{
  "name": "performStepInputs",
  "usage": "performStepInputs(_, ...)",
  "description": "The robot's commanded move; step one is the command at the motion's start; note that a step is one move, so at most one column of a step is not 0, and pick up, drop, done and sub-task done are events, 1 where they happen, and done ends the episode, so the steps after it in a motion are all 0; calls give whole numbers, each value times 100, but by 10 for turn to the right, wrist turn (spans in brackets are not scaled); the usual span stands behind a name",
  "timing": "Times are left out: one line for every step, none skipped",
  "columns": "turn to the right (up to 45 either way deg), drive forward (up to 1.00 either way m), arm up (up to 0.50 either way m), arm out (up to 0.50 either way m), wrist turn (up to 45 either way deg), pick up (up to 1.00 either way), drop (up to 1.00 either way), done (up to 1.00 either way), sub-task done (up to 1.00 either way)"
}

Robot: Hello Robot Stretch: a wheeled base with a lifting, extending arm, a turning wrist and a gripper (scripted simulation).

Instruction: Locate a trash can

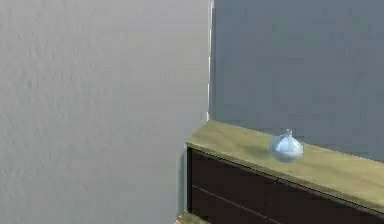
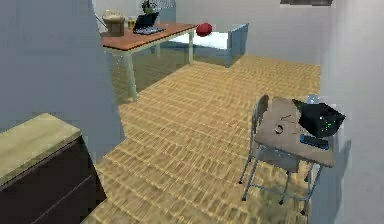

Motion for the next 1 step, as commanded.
performStepInputs(450,0,0,0,0,0,0,0,0)
